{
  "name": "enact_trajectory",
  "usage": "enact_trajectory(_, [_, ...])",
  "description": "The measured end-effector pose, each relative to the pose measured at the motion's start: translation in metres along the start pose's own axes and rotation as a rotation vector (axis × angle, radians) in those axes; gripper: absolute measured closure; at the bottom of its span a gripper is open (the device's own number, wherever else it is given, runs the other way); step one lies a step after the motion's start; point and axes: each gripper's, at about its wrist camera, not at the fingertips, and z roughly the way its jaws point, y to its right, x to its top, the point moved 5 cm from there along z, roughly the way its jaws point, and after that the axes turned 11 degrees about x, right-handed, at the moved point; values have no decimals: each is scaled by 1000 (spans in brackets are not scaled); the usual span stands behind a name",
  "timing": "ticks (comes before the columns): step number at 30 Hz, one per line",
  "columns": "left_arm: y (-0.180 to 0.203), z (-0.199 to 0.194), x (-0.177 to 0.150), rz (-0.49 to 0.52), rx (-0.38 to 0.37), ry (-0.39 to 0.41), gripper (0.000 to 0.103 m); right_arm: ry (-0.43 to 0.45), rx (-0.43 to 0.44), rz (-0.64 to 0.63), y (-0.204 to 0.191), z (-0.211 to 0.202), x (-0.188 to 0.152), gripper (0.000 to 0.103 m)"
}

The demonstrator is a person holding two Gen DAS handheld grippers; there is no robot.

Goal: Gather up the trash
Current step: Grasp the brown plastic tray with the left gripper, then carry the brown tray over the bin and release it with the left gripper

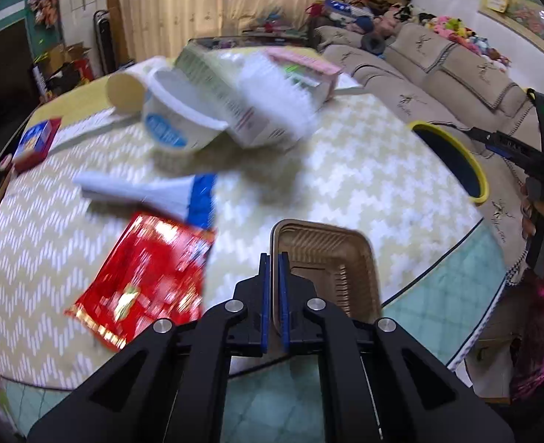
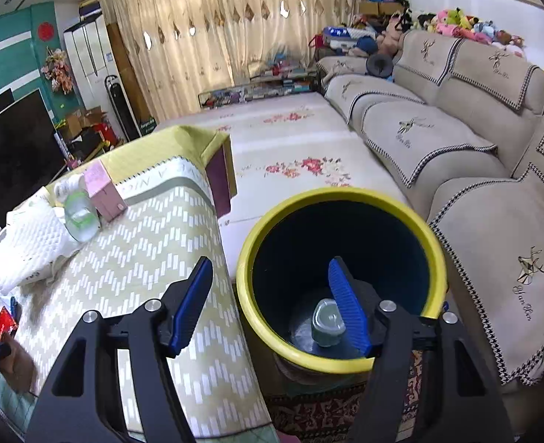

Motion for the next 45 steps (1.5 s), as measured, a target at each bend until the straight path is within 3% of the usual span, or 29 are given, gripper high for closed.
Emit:
enact_trajectory(8, [67,-10,54,101,-110,80,98,98,-74,45,30,-53,-11,36])
enact_trajectory(18, [199,6,128,261,-255,101,98,144,-142,130,88,-87,-21,36])
enact_trajectory(26, [288,52,170,333,-269,74,98,136,-174,184,118,-97,-37,36])
enact_trajectory(32, [324,97,191,333,-249,49,96,129,-183,195,123,-96,-38,34])
enact_trajectory(34, [333,106,195,326,-246,48,90,124,-183,193,121,-95,-39,34])
enact_trajectory(36, [335,110,197,317,-249,48,69,117,-177,190,119,-92,-39,33])
enact_trajectory(37, [333,110,198,310,-251,52,66,115,-173,186,117,-91,-39,33])
enact_trajectory(41, [314,84,193,279,-276,77,62,110,-158,173,109,-89,-40,33])
enact_trajectory(43, [294,60,188,244,-288,110,53,109,-150,168,104,-88,-39,33])
enact_trajectory(45, [272,35,181,217,-289,147,35,106,-137,163,96,-86,-40,32])
